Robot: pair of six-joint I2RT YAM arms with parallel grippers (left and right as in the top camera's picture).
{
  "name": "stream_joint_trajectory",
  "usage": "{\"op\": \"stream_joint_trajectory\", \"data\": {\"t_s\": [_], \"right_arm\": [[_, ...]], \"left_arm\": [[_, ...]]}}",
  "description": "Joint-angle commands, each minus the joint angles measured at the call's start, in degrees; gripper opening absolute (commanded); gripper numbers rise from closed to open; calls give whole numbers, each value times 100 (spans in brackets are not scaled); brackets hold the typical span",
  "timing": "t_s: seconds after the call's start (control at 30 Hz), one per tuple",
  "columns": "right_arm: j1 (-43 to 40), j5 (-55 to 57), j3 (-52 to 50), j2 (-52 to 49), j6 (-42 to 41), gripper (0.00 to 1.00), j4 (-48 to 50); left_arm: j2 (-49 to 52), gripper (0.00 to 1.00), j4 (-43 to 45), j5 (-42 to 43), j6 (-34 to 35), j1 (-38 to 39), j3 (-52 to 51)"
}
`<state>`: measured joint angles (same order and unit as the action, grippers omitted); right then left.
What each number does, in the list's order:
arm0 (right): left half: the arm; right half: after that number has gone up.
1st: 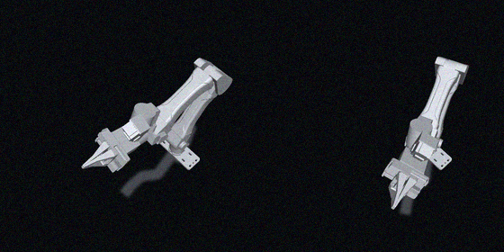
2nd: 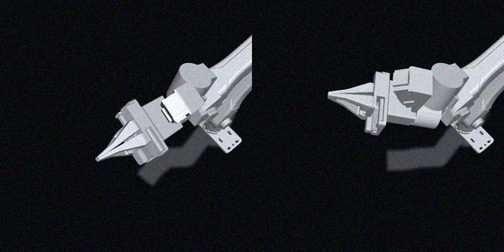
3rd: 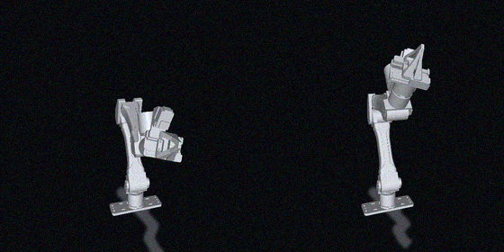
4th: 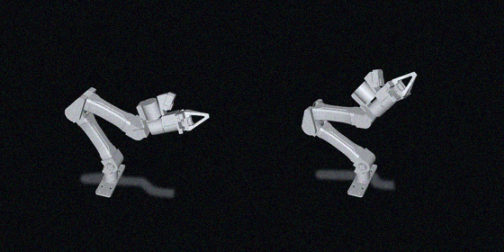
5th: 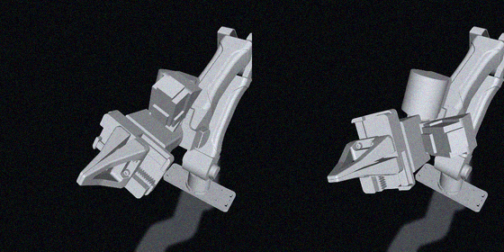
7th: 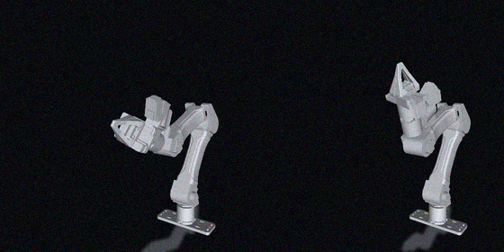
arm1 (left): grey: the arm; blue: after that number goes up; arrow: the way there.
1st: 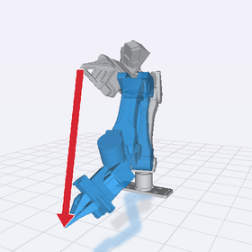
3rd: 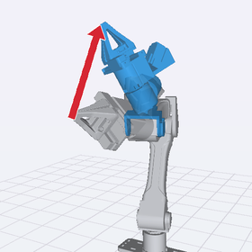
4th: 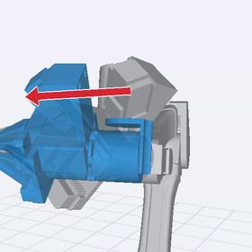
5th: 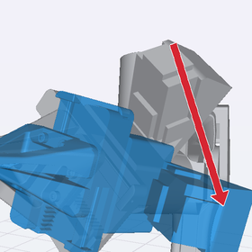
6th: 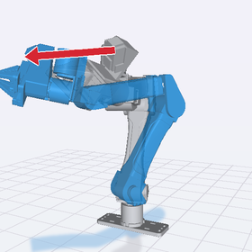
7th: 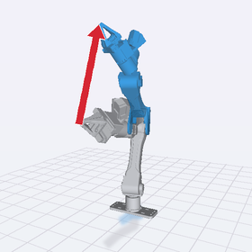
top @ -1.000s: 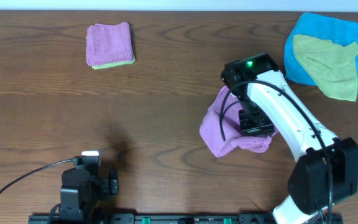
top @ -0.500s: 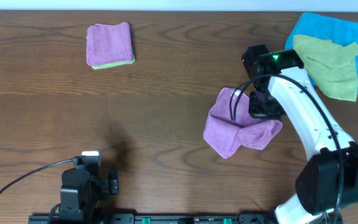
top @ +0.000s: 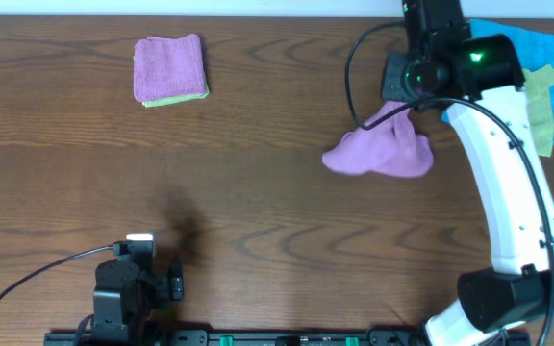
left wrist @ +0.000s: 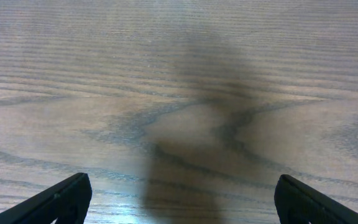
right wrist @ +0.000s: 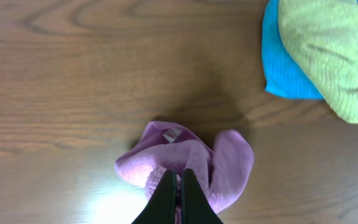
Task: Fold the cloth
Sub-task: 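Lift the pink cloth with the right gripper and raise it high, then move the left gripper up toward the hanging pink cloth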
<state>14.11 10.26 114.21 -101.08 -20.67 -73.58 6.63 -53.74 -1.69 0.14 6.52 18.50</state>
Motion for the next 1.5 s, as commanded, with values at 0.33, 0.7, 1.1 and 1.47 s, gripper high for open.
{"op": "stream_joint_trajectory", "data": {"t_s": [0.33, 0.7, 1.1, 1.47], "right_arm": [[313, -83, 407, 949, -131, 1, -671], [319, -389, 407, 1110, 114, 1, -1049], [317, -308, 407, 1193, 190, 1, -970], [321, -1333, 407, 1193, 42, 1, 280]], "left_arm": [[-28, 95, -284, -20, -15, -17, -111], [-28, 95, -284, -17, -15, -17, -111], [-28, 95, 1652, 1904, 1349, -17, -111], [-28, 95, 2614, 3541, 6500, -17, -109]]}}
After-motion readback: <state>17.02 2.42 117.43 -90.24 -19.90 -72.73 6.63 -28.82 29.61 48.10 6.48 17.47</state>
